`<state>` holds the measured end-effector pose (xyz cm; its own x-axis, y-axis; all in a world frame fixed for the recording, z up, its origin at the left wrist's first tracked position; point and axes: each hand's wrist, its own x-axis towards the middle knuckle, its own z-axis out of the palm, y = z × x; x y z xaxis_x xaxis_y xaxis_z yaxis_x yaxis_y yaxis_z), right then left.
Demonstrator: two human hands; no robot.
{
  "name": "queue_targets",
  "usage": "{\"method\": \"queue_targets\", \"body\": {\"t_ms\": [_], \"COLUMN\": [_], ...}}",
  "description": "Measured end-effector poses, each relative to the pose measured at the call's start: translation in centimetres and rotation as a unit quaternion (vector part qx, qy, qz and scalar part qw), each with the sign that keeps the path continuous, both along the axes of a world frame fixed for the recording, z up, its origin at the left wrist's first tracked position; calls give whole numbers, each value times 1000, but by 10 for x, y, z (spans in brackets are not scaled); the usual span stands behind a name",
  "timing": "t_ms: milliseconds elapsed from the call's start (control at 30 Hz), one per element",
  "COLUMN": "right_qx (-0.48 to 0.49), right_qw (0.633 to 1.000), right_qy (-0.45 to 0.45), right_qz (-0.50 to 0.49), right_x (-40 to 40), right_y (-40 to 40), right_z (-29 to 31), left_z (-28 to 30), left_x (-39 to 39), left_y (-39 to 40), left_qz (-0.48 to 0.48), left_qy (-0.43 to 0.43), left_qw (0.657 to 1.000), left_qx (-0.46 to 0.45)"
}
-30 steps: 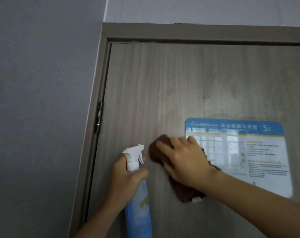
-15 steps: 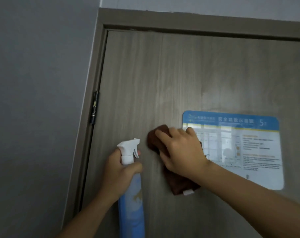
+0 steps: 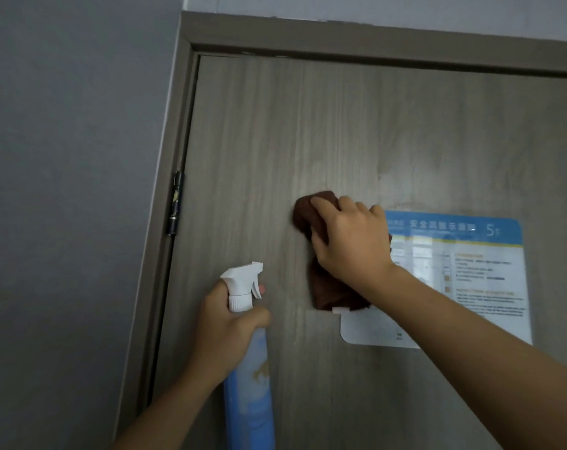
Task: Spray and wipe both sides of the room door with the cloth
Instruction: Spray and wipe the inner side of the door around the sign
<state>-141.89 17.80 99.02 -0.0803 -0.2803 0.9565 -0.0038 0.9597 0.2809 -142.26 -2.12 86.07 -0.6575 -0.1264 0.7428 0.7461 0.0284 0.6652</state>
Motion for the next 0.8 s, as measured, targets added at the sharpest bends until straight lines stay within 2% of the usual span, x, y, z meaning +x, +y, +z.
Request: {"method": "queue_targets", "body": {"t_ms": [67, 200, 267, 367, 500, 600, 667, 800], "right_qx": [29, 156, 185, 154, 54, 4, 22, 183], "right_qw": [999, 985, 980, 987, 998, 1000, 999, 979], "right_qy": [-19, -68, -69, -45, -26, -18, -26, -79], "right_qz": [10, 6, -4, -11, 4, 16, 25, 52], "right_x": [2, 9, 10, 7, 2, -1, 1, 6], "right_y": [1, 17, 25, 25, 14, 3, -1, 11], "right_z": [-26, -93, -99, -72, -19, -12, -39, -137], "left_z": [0, 2, 2, 3, 3, 3, 3, 0], "left_x": [-1, -1, -1, -3, -5, -5, -5, -5], "left_y": [0, 1, 2, 2, 2, 1, -1, -6], "left_qz": [5, 21, 17, 16, 13, 2, -7, -24], "left_qy": [2, 8, 15, 19, 20, 27, 30, 34], "left_qw": [1000, 1000, 1000, 1000, 1000, 1000, 999, 999], "left_qx": [1, 8, 4, 15, 10, 12, 12, 12]}}
